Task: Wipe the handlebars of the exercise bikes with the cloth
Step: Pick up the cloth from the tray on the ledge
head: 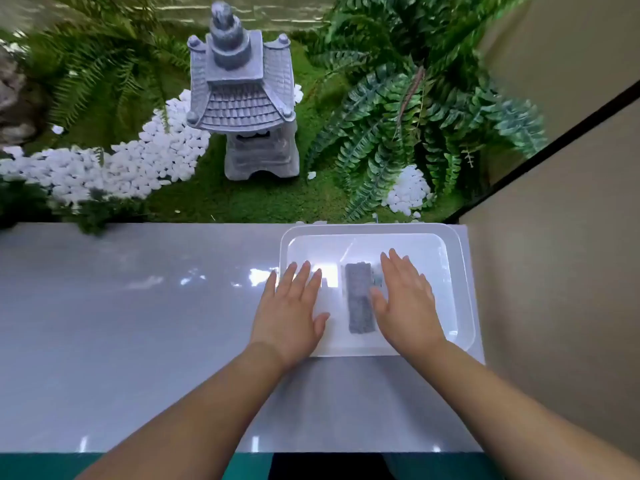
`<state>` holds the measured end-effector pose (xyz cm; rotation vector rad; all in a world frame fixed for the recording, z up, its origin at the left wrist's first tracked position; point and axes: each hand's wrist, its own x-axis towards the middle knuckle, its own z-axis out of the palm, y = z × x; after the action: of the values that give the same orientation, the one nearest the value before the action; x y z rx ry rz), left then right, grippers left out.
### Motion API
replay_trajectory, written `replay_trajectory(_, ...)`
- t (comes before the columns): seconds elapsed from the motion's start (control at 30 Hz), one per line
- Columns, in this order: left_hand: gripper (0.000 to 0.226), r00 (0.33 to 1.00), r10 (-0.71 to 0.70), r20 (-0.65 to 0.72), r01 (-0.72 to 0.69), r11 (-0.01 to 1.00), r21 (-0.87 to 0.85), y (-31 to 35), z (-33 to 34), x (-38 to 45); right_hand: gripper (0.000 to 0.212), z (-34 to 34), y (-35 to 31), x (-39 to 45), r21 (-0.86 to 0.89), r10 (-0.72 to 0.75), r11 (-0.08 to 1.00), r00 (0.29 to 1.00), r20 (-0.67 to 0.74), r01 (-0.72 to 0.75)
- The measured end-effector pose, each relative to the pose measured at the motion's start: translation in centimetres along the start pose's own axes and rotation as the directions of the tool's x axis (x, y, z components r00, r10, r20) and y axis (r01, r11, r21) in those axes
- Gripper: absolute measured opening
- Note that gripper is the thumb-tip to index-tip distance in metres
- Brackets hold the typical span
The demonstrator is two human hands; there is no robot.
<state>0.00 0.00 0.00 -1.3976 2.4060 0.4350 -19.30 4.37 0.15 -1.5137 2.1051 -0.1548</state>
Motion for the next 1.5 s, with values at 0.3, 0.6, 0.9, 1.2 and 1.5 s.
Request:
replay_trajectory(0.3, 0.077, 0.999, 0.038, 0.030, -0.042, 0.988, 0.147, -0.4, 4.8, 3.3, 0.051, 5.9, 0.3, 2.0, 0.161, 0.041, 0.987, 0.987, -0.154, -0.016)
replay_trajectory(0.6, 0.079, 0.998, 0.061, 0.015, -0.062, 0.988, 0.142, -0.9, 5.8, 3.7, 0.062, 8.9, -0.3, 3.0, 0.134, 0.110, 0.988, 0.962, -0.250, -0.078)
replay_trajectory(0.9, 0.063, 0.998, 0.040, 0.048, -0.040, 0.999, 0.003, -1.3, 3.7, 3.4, 0.054, 6.5, -0.5, 3.9, 0.153, 0.162, 0.976, 0.985, -0.052, -0.153)
replay_trajectory(1.2, 0.061, 0.993, -0.080, 0.083, 0.094, 0.977, -0.191, -3.4, -3.3, -1.5, 0.047, -0.8, -3.1, -0.4, 0.387, 0.096, 0.916, 0.994, 0.048, -0.107)
replay_trajectory(1.5, 0.060, 0.988, -0.139, 0.066, 0.145, 0.984, -0.104, -4.8, -7.9, -10.4, 0.046, -6.9, -6.7, -6.1, 0.329, -0.012, 0.944, 1.000, -0.017, 0.017)
